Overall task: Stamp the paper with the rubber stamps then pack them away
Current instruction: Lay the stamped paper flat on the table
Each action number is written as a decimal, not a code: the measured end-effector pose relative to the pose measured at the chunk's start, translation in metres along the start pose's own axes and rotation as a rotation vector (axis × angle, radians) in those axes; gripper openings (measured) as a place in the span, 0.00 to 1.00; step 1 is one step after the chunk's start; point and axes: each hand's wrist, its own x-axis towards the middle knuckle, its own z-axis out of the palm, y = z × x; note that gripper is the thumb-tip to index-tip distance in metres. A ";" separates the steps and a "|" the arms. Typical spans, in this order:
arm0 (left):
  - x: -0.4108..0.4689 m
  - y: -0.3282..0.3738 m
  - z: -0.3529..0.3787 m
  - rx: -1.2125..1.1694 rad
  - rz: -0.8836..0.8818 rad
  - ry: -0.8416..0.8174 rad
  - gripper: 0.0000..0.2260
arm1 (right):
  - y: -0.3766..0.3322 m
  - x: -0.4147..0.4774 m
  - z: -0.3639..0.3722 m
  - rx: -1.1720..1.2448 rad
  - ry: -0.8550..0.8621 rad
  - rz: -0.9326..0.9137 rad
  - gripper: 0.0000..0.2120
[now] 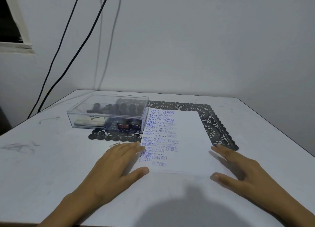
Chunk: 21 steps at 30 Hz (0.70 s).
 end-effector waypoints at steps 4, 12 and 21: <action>0.000 0.004 0.000 0.047 -0.007 -0.035 0.33 | 0.008 0.001 0.004 -0.083 -0.059 0.024 0.35; 0.002 0.004 0.001 0.047 -0.014 -0.092 0.36 | 0.012 0.003 0.010 -0.168 -0.100 -0.023 0.31; 0.003 0.021 0.003 -0.002 -0.062 -0.141 0.31 | -0.004 0.005 0.010 -0.163 -0.155 -0.015 0.25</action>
